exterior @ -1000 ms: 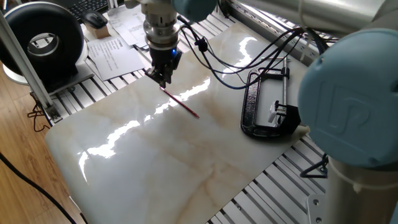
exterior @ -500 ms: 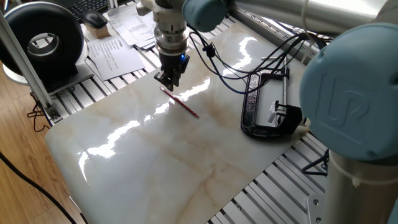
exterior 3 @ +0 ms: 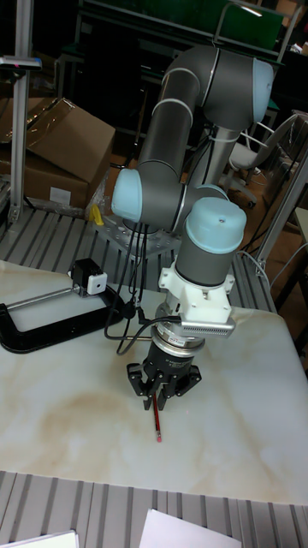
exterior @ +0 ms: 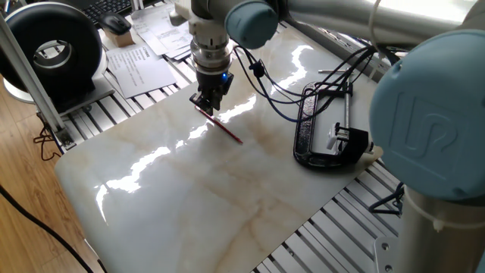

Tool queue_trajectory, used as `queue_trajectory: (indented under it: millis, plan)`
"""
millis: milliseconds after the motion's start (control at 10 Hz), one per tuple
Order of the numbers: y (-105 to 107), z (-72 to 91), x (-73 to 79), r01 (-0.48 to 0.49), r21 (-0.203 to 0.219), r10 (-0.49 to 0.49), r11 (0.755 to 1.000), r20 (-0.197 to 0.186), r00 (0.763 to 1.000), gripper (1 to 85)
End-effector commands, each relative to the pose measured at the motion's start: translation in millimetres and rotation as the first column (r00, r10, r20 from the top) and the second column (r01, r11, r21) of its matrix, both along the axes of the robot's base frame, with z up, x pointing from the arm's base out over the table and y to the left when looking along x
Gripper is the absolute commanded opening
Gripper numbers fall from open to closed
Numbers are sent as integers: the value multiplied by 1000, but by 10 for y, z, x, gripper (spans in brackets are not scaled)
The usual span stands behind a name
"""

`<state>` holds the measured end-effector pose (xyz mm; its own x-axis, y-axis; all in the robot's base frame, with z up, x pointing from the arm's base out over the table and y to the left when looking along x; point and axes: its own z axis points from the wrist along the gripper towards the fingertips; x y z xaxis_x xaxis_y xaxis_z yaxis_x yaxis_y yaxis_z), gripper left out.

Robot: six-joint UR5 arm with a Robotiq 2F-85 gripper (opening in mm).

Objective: Insert the pencil into the pencil sharpener

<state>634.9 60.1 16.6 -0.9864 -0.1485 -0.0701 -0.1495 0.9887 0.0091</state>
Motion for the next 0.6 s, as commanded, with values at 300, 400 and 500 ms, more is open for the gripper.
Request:
queue_trajectory:
  millis: [300, 400, 500]
  plan:
    - [86, 11, -133, 28, 23, -27, 999, -18, 999, 243]
    - [52, 9, -170, 35, 14, -35, 999, -25, 999, 247]
    - [24, -11, -189, 32, 15, -32, 999, -24, 999, 267]
